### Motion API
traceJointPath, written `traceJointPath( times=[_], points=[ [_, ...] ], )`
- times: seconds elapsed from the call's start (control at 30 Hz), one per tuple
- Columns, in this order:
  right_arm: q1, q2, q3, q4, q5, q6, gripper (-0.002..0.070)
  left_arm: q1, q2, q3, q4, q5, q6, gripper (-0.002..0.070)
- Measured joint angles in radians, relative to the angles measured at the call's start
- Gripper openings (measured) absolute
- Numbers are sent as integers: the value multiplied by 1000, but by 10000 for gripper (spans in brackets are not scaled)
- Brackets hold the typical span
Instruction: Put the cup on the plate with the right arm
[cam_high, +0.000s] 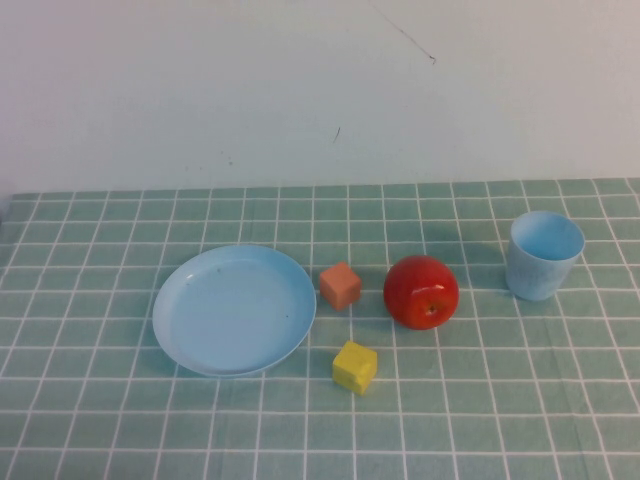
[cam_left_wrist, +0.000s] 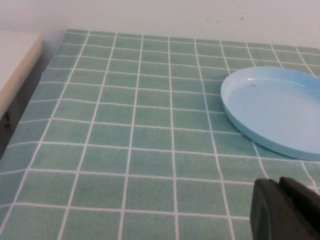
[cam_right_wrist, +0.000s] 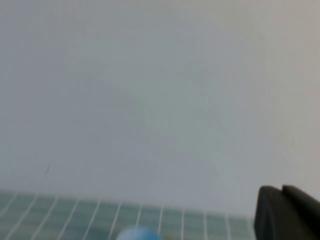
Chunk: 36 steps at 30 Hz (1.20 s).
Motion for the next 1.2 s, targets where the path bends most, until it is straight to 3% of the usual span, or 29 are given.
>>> traceJointPath(
  times=[0.23, 0.63, 0.9, 1.2],
  points=[
    [0, 240, -33, -15, 335, -40, -3, 0, 0, 0, 0, 0, 0, -3],
    [0, 474, -68, 131, 387, -167, -3, 0, 0, 0, 0, 0, 0, -3],
    [0, 781, -247, 351, 498, -397, -3, 0, 0, 0, 0, 0, 0, -3],
    [0, 1073, -508, 391, 578, -439, -3, 0, 0, 0, 0, 0, -2, -3]
  ],
)
